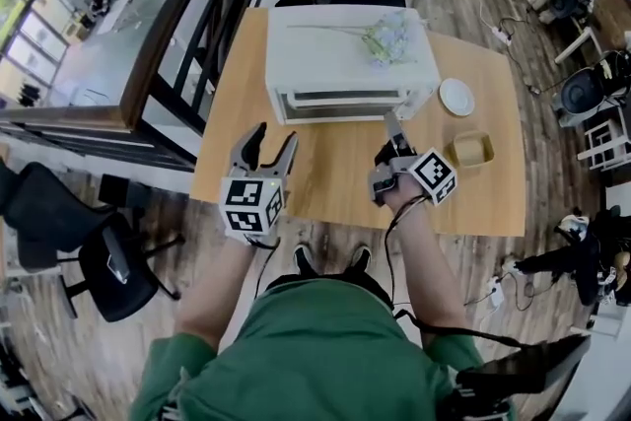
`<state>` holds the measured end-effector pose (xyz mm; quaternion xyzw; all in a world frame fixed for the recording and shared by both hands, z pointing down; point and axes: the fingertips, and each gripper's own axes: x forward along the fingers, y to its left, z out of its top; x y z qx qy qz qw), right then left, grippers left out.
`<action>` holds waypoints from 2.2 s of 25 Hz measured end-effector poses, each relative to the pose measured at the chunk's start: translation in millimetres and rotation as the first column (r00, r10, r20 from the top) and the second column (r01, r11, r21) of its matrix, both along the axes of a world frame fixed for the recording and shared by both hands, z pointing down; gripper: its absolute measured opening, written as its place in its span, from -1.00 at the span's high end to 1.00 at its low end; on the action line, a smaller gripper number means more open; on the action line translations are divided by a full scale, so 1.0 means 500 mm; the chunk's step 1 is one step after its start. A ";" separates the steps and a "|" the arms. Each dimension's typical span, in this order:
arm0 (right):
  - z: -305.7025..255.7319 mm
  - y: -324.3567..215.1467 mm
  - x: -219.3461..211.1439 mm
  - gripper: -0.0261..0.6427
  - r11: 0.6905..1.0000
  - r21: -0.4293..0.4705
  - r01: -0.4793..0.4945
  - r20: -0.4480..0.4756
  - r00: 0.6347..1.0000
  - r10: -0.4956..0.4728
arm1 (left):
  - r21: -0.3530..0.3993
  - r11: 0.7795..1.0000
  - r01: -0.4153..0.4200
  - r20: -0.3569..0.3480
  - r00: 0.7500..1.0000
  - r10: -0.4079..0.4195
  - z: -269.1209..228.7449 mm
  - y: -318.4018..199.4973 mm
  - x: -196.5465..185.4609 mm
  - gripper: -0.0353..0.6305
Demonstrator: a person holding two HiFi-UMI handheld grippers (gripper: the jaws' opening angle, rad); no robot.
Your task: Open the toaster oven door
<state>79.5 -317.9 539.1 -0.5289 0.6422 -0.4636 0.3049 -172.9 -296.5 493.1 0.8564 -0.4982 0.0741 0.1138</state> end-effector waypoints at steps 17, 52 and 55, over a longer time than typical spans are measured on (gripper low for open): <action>0.073 -0.144 0.037 0.22 0.997 -0.072 0.018 0.142 0.990 -0.008 | -0.314 0.948 0.060 -0.298 0.941 -0.158 0.085 -0.071 0.021 0.12; 0.113 -0.007 0.036 0.53 0.997 -0.076 0.009 0.225 0.974 0.009 | -0.275 0.953 0.128 -0.306 0.928 -0.213 0.055 0.006 -0.040 0.12; 0.123 0.012 0.037 0.53 0.995 -0.098 0.015 0.217 0.976 0.007 | -0.262 0.955 0.138 -0.302 0.928 -0.217 0.044 0.008 -0.045 0.12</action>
